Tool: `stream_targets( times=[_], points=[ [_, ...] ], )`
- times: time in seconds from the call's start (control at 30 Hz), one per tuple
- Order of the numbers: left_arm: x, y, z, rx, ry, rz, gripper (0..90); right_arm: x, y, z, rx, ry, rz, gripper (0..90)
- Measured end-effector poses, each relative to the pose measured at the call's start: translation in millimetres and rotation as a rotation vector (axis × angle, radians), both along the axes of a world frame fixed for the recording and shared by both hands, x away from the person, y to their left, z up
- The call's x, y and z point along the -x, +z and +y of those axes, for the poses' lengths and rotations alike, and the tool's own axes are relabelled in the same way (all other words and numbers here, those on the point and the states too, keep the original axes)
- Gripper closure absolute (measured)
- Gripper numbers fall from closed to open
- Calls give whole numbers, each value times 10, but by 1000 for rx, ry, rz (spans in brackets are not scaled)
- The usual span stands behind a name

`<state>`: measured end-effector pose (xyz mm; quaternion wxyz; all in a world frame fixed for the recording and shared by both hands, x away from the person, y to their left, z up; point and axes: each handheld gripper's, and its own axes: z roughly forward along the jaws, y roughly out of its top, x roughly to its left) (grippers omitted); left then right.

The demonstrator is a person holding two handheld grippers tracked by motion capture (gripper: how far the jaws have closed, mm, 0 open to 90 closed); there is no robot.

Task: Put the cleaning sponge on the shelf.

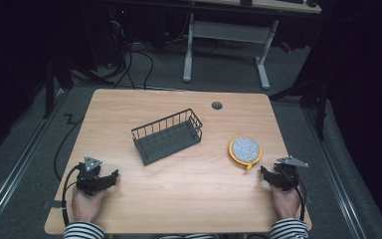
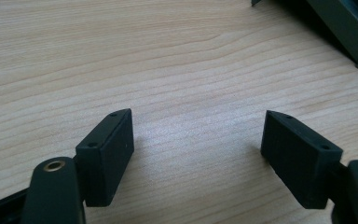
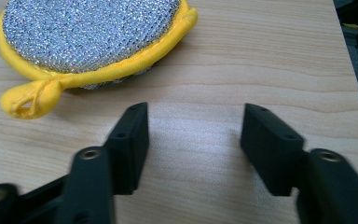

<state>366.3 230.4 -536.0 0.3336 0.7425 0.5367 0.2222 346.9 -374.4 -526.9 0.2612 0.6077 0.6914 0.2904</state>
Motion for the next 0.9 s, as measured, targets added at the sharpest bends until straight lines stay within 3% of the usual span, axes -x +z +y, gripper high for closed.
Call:
stream_targets(
  times=[0.03,0.2,0.33,0.47,0.63,0.9],
  points=[
    [-3,9,4,16,1,6,263,7,16,-5,-10,2,4,493],
    [4,89,3,43,-16,1,286,72,205,5,-68,55,-83,564],
    [-22,189,-32,64,-39,-5,299,66,325,75,-78,106,-111,571],
    [-85,265,-71,82,-69,0,299,23,419,176,-95,148,-126,567],
    [-137,333,-97,104,-87,5,276,-90,471,347,-104,213,-99,587],
    [-257,571,-158,147,-93,-15,306,-301,540,586,-180,282,-113,593]
  ],
)
